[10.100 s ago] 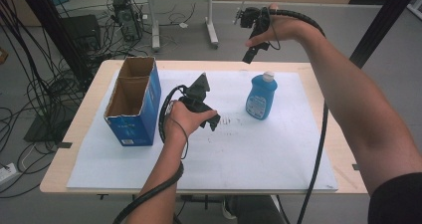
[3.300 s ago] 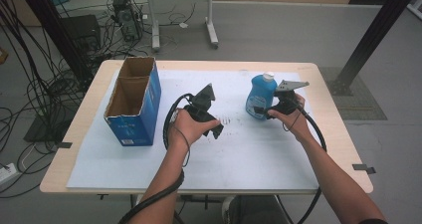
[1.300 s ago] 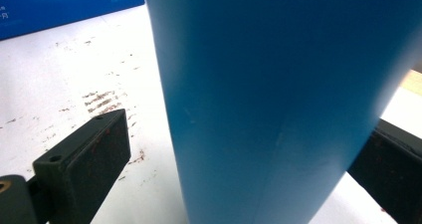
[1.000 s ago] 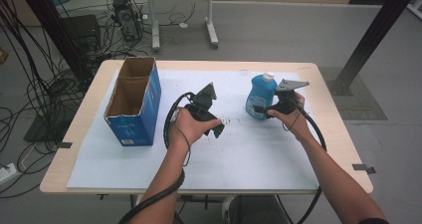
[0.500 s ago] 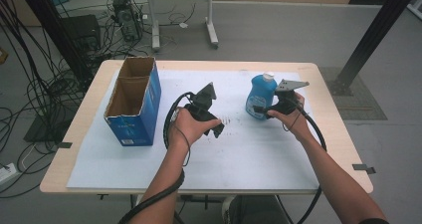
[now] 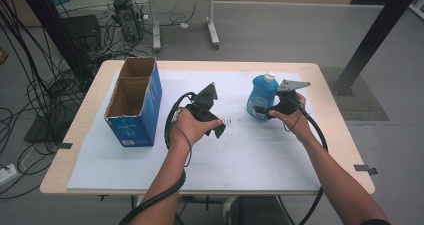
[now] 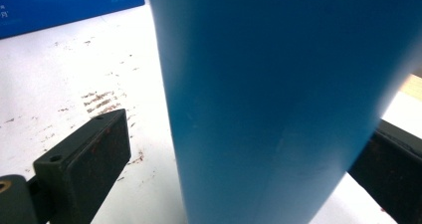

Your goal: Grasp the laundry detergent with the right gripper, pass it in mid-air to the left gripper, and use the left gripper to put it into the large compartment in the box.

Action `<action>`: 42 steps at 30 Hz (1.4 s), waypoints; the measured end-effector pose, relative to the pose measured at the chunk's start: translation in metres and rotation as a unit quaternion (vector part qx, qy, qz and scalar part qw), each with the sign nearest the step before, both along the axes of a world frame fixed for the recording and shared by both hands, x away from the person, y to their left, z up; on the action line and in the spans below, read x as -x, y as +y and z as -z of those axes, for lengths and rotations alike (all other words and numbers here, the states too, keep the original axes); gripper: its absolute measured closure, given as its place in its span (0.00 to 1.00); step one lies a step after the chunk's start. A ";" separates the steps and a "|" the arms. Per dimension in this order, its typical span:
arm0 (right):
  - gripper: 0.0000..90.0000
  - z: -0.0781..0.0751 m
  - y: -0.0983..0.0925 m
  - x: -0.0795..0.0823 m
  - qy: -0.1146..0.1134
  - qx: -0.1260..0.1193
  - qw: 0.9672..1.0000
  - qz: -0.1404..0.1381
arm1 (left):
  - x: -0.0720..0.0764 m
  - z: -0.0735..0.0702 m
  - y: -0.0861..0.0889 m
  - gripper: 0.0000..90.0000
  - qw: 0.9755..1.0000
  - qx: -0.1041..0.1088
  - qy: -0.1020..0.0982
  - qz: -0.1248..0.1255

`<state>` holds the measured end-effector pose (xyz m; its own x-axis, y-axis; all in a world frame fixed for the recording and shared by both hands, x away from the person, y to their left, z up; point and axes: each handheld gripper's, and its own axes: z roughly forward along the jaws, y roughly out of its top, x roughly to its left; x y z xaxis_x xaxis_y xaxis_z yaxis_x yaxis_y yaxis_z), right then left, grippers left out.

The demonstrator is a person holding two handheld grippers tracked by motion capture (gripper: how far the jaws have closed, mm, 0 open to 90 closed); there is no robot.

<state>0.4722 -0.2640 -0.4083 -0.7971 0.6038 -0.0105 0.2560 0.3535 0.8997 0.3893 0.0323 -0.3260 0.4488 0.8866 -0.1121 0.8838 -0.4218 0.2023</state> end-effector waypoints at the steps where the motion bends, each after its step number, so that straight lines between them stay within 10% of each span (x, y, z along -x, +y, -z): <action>1: 0.01 0.000 0.000 0.000 0.000 0.000 1.000 0.000 | 0.000 0.000 0.000 0.08 1.000 0.001 0.000 -0.001; 42: 0.02 0.000 0.002 0.000 -0.004 -0.002 1.000 -0.003 | 0.000 0.000 -0.001 0.08 1.000 -0.001 0.000 0.002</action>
<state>0.4723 -0.2618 -0.4078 -0.8003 0.5995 -0.0151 0.2466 0.3519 0.9029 0.3891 0.0310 -0.3261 0.4515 0.8854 -0.1101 0.8824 -0.4249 0.2020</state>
